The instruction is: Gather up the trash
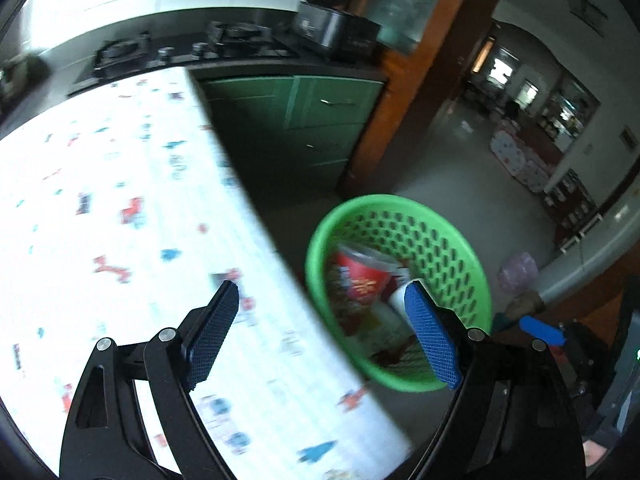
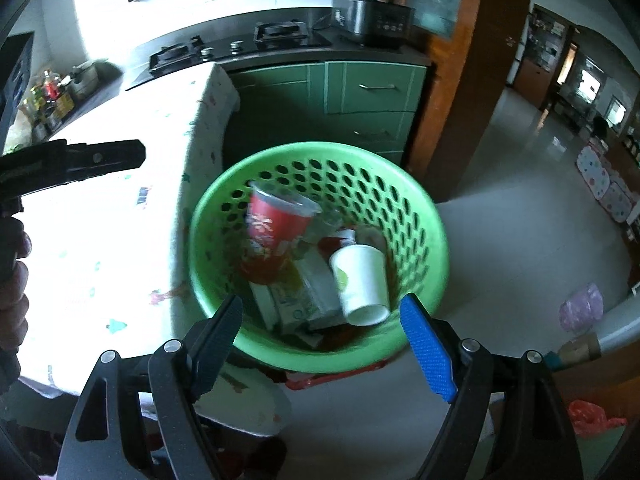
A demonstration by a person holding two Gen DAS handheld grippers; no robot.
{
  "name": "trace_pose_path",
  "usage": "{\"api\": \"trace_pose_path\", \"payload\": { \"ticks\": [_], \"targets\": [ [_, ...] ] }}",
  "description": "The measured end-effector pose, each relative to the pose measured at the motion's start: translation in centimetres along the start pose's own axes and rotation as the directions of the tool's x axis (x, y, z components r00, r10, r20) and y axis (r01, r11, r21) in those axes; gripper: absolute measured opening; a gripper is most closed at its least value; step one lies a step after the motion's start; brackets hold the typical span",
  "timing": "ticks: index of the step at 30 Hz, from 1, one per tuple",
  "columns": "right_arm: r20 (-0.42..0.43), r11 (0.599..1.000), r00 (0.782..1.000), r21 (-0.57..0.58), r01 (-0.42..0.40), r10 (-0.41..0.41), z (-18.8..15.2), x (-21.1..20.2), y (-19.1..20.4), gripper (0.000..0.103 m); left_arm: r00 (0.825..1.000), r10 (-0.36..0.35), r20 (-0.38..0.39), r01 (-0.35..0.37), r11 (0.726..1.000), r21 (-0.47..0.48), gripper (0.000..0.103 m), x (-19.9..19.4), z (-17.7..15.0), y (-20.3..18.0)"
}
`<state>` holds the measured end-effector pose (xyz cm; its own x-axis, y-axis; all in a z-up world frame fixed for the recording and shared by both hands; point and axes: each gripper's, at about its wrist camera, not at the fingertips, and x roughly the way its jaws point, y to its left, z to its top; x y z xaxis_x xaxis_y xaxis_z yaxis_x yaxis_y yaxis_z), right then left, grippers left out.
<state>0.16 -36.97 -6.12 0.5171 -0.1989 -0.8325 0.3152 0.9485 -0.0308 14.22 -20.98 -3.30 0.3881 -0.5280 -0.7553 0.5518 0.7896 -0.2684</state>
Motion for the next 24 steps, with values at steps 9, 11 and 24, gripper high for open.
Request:
{"api": "trace_pose_path", "payload": {
  "ticks": [9, 11, 24],
  "targets": [
    [0.034, 0.994, 0.996, -0.069, -0.084, 0.086, 1.2, -0.9, 4.9, 0.081, 0.989, 0.139, 0.049, -0.137, 0.989, -0.047, 0.088, -5.2, -2.3, 5.6],
    [0.043, 0.991, 0.993, -0.085, -0.104, 0.108, 1.5, -1.2, 6.1, 0.082, 0.984, 0.165, 0.06, -0.162, 0.985, -0.058, 0.088, -6.4, -3.0, 6.8],
    [0.075, 0.952, 0.964, -0.191, -0.238, 0.256, 3.4, -2.6, 14.7, 0.084, 0.925, 0.362, 0.114, -0.345, 0.927, -0.143, 0.093, -14.1, -7.4, 13.5]
  ]
}}
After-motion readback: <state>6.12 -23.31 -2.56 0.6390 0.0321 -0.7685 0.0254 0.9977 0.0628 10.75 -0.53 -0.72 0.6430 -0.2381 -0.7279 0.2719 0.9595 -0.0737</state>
